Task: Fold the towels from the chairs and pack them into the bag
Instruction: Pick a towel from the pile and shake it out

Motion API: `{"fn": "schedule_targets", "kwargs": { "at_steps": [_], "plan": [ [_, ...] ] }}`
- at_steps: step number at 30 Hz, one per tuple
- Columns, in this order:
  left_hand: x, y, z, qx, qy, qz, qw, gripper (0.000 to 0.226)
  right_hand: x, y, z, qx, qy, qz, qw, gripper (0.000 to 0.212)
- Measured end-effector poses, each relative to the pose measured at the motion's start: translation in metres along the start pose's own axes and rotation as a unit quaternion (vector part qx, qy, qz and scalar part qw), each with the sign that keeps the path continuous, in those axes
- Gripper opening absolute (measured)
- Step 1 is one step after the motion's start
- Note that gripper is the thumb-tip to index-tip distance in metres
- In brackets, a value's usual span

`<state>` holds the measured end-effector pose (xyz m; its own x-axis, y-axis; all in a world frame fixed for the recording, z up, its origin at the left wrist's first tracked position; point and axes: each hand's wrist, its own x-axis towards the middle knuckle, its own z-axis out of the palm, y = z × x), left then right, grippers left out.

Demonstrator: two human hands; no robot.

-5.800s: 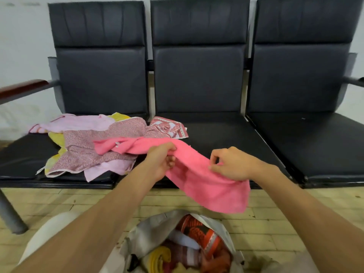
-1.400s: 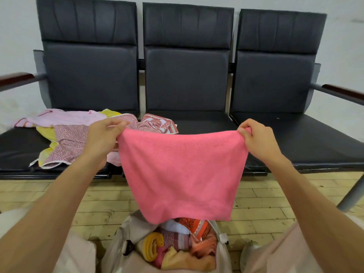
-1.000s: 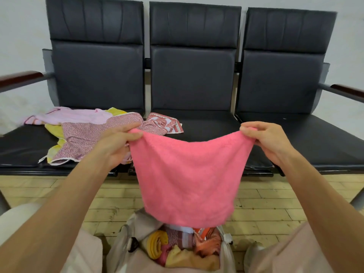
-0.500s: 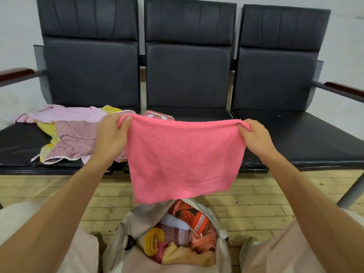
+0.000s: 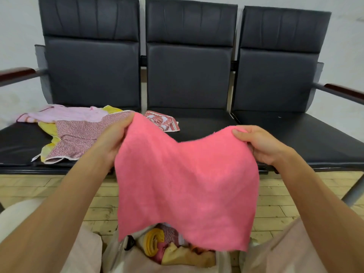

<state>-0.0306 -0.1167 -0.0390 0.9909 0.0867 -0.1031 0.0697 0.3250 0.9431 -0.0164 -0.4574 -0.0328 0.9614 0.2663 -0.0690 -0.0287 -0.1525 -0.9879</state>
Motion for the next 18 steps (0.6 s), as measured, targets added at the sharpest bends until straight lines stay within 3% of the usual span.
{"fn": "schedule_targets", "kwargs": {
  "at_steps": [2,3,5,7,11,18],
  "plan": [
    [0.006,0.002,-0.008,0.052,0.038,0.061,0.996,0.023,0.002,-0.001,-0.005,-0.056,0.1,-0.043,0.992,0.025],
    [0.007,0.002,-0.011,0.144,0.073,0.124,0.979,0.023,0.004,-0.001,-0.007,-0.122,0.152,-0.063,0.979,0.024],
    [0.008,0.0,-0.015,0.363,0.146,0.256,0.884,0.028,0.006,0.0,-0.013,-0.264,0.231,-0.109,0.93,0.023],
    [0.006,-0.002,-0.015,0.45,0.173,0.314,0.818,0.031,0.007,0.001,-0.017,-0.357,0.269,-0.145,0.883,0.022],
    [0.004,0.002,-0.013,0.473,0.205,0.352,0.781,0.028,0.007,0.006,-0.021,-0.387,0.295,-0.174,0.856,0.021],
    [0.003,0.002,-0.017,0.488,0.197,0.377,0.762,0.027,0.003,0.003,-0.022,-0.43,0.356,-0.232,0.796,0.024]
  ]
}}
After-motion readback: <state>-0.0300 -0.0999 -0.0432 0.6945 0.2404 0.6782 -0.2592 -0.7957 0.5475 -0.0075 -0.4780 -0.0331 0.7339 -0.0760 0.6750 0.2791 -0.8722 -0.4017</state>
